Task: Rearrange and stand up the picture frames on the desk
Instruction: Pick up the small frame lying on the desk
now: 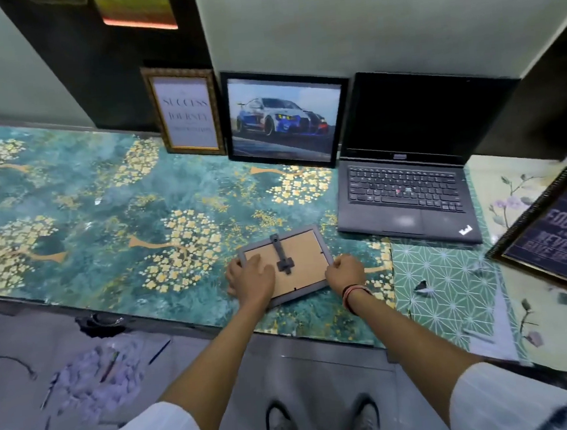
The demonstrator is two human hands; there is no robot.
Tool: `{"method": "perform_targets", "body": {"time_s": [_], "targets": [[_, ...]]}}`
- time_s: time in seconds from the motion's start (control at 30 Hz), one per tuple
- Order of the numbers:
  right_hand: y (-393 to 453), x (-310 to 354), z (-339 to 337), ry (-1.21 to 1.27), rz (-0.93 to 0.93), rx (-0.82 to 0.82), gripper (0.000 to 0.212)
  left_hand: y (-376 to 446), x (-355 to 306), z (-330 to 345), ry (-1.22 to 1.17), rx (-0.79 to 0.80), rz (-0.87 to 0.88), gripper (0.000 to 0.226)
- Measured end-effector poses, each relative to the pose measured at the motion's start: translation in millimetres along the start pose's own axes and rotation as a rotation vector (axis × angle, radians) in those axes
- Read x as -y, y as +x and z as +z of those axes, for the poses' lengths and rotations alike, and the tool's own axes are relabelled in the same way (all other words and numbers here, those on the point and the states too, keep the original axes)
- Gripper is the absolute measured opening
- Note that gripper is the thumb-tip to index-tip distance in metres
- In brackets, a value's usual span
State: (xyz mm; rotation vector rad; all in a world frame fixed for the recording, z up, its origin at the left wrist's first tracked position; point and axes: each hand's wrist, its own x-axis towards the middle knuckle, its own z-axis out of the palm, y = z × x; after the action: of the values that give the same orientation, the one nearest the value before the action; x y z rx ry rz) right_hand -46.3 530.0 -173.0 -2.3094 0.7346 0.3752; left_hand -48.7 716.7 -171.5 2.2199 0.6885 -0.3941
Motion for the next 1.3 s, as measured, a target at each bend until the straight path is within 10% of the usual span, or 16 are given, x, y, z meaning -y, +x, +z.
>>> {"method": "perform_targets", "body": {"time_s": [0.23,0.5,0.73,1.1,1.3], "targets": [[8,-2,8,-0.048,0.057,0.019,0.005,-13,-24,11,-0.248,0.193,-0.09,0.075],[-4,-1,-1,0.152,0.069,0.023,0.032,-20,-20,-4,-0.252,0.224,-0.03,0.077],[6,9,-26,0.495,0.151,0.013,0.016,15,-27,-43,-0.49,0.257,-0.166,0.029],[22,76,-75,0.773,-0.053,0.11,0.046,50,-43,-92,-0.943,0.362,-0.161,0.021],[28,79,-71,0.654,-0.08,0.154,0.055,53,-16,-68,-0.579,0.316,0.102,0.038]]}}
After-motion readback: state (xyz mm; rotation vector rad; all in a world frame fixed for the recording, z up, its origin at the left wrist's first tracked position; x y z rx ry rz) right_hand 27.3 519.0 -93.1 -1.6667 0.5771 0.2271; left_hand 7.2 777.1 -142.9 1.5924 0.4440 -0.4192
